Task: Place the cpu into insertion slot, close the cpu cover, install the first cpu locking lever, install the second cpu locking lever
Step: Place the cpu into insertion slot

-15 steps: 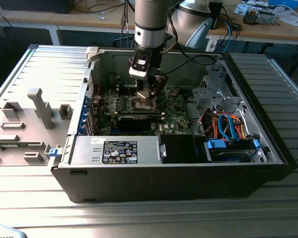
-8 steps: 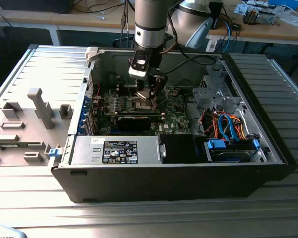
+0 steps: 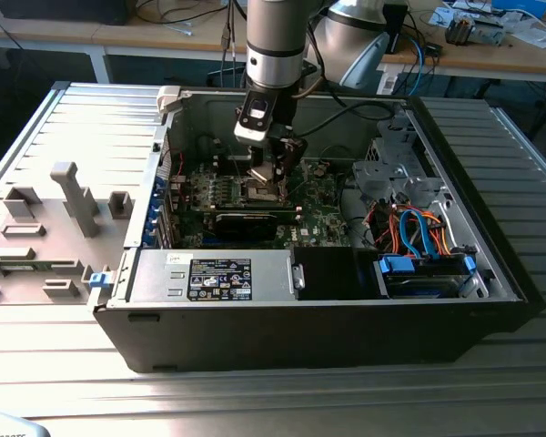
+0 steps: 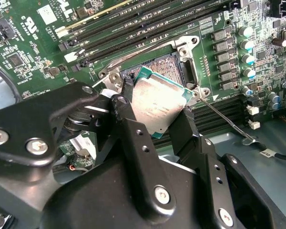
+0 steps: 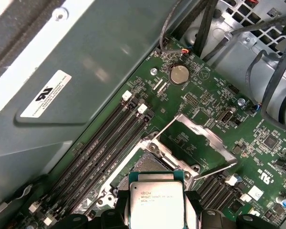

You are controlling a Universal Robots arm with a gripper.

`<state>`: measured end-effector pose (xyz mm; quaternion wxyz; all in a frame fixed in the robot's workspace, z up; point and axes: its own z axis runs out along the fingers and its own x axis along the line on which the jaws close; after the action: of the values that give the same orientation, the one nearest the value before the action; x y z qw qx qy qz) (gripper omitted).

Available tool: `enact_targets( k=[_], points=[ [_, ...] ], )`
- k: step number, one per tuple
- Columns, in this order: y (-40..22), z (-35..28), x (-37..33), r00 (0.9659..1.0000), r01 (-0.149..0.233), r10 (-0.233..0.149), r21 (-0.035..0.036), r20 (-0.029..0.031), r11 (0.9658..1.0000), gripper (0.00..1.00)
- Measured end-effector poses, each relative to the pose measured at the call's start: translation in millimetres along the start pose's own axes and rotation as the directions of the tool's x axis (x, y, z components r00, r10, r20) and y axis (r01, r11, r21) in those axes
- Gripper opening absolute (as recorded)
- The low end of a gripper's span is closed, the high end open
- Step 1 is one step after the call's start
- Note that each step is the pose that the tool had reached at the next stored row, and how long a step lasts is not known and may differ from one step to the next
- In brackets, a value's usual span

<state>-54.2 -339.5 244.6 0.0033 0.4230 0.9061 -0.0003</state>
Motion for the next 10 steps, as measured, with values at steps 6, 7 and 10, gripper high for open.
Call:
enact_targets(
  k=[6,7,10],
  points=[
    [0.0,0.0,0.0,0.9999,-0.012,0.012,0.0011,0.0014,0.9999,0.55],
    [0.0,0.0,0.0,0.9999,-0.013,0.013,0.0013,0.0016,0.9999,0.55],
    [0.0,0.0,0.0,0.9999,-0.017,0.017,0.0019,0.0022,0.9999,0.55]
  ],
)
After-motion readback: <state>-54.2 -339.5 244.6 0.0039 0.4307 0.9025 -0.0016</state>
